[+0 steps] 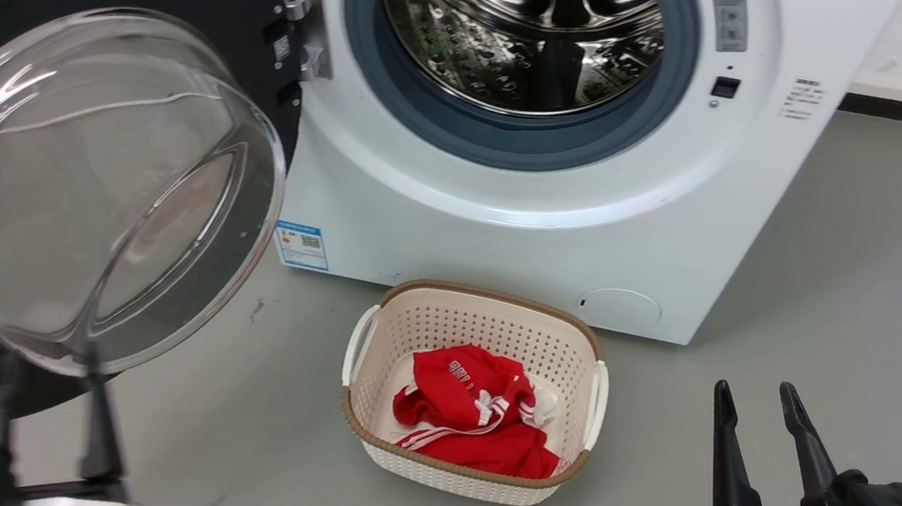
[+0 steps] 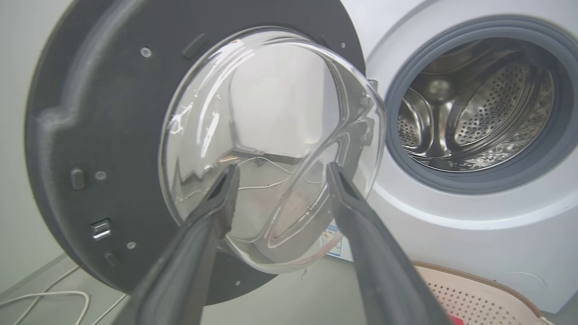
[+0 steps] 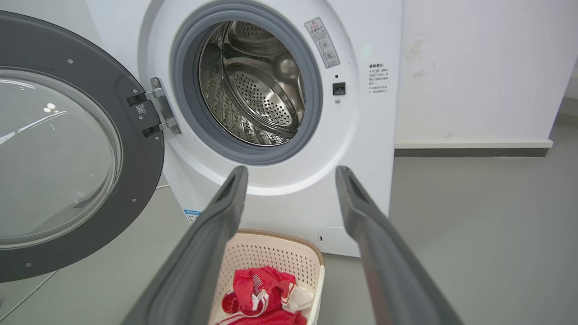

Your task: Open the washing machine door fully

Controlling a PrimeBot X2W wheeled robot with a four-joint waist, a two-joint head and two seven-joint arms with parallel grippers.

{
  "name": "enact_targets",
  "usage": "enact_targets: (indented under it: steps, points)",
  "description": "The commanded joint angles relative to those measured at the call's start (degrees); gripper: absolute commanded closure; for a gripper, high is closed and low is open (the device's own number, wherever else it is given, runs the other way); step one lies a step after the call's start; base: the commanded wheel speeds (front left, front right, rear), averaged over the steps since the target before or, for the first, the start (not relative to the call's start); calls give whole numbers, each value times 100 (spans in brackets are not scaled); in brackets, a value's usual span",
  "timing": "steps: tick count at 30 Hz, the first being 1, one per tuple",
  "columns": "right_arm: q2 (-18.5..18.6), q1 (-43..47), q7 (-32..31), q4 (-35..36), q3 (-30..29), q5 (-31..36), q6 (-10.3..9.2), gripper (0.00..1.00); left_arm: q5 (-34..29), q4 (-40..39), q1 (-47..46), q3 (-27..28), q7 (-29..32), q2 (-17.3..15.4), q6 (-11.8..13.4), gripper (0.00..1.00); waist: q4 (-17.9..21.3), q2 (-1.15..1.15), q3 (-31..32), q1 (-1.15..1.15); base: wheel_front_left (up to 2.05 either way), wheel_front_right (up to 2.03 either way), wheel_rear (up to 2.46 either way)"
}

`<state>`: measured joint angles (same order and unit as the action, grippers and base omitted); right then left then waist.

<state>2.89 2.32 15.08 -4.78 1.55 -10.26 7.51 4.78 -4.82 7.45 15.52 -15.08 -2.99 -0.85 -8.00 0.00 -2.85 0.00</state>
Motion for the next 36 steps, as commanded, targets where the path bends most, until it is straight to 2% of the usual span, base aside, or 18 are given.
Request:
enact_targets:
  steps: [1, 6, 11, 22, 36]
  points:
    - [-6, 20, 9, 44, 32, 76, -4, 0, 37, -19, 65, -219, -12, 8, 29, 0, 125, 0, 59, 0, 0, 0, 0]
    - [-6, 65, 10, 124, 107, 250, -4, 0, -179, 12, -3, -976, -12, 8, -45, 0, 367, 0, 177, 0, 0, 0, 0]
    - [-6, 114, -8, 237, 78, 396, -4, 0, -240, 77, -110, -1319, -12, 9, -25, 0, 628, 0, 274, 0, 0, 0, 0]
    - [-6, 198, -77, 242, 41, 442, -4, 0, -179, 220, -184, -1442, -12, 10, -7, 0, 855, 0, 317, 0, 0, 0, 0]
    - [-6, 143, -62, 145, 56, 369, -4, 0, -131, 252, -186, -1434, -12, 10, 36, 0, 876, 0, 348, 0, 0, 0, 0]
